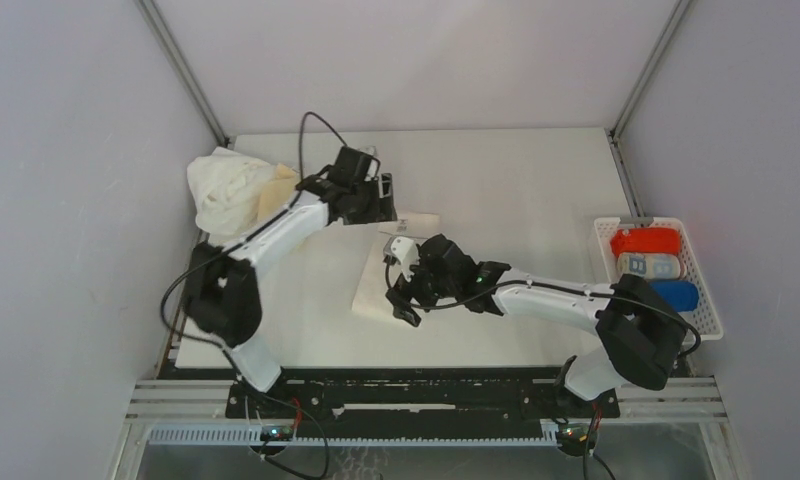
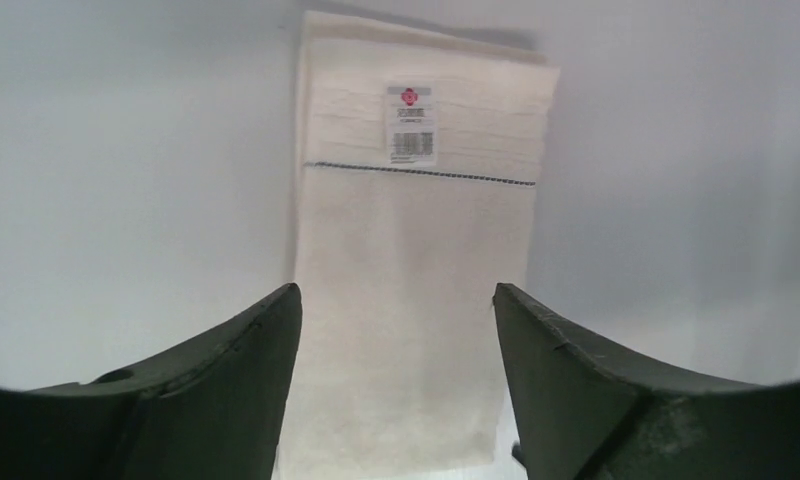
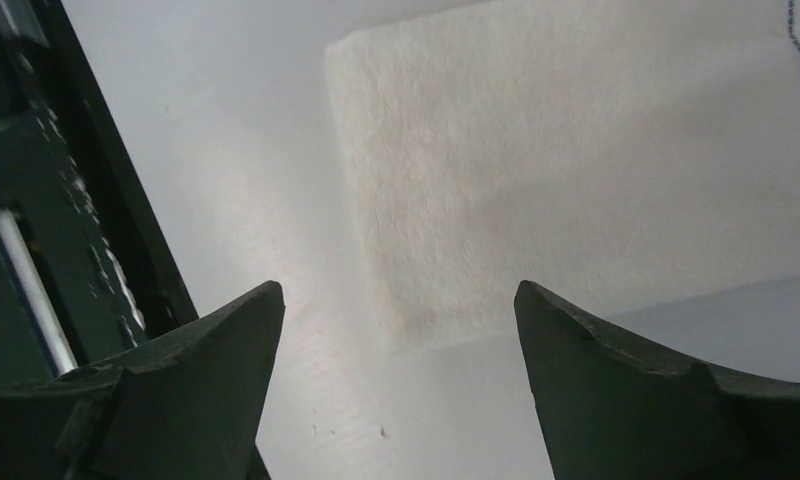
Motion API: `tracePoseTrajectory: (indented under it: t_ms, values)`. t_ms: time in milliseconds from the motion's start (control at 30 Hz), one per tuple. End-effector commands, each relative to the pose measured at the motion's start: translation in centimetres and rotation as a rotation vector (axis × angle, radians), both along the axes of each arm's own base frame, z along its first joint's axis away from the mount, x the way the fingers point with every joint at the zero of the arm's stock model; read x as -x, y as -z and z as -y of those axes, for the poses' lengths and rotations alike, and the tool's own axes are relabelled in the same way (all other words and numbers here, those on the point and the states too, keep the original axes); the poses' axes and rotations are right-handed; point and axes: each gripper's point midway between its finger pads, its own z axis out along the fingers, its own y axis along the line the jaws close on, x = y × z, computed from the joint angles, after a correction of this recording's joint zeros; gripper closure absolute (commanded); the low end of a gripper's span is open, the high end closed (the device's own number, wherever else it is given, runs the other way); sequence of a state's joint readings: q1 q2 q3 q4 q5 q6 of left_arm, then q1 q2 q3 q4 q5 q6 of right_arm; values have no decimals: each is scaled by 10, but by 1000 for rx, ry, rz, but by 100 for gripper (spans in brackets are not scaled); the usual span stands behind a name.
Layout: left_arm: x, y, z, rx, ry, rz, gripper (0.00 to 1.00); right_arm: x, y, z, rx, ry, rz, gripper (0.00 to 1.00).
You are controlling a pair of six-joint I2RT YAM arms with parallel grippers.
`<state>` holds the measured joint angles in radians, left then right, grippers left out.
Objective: Roll the towels
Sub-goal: Roll the towel at the center of the board.
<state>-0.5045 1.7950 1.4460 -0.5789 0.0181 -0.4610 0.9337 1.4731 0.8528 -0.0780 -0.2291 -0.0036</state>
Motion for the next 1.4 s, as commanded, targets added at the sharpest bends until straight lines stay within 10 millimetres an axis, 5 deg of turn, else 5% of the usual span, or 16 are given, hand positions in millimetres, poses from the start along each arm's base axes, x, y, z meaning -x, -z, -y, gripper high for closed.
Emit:
tracePoseTrajectory:
  t_ms: [0,333,633,1100,1367]
  values:
    - [11,-43,-45,95,-212,108,23,7,15,13,180,-151,122,16]
    - [98,6,-109,80,-425,-9,22,22,33,1,334,-301,219,52]
    - [160,43,-121,162,-492,-87,22,25,47,3,435,-342,223,56]
    - [175,64,-120,168,-518,-169,21,28,90,18,590,-326,139,71]
    - [165,60,-140,205,-583,-173,21,37,80,-38,478,-293,128,98]
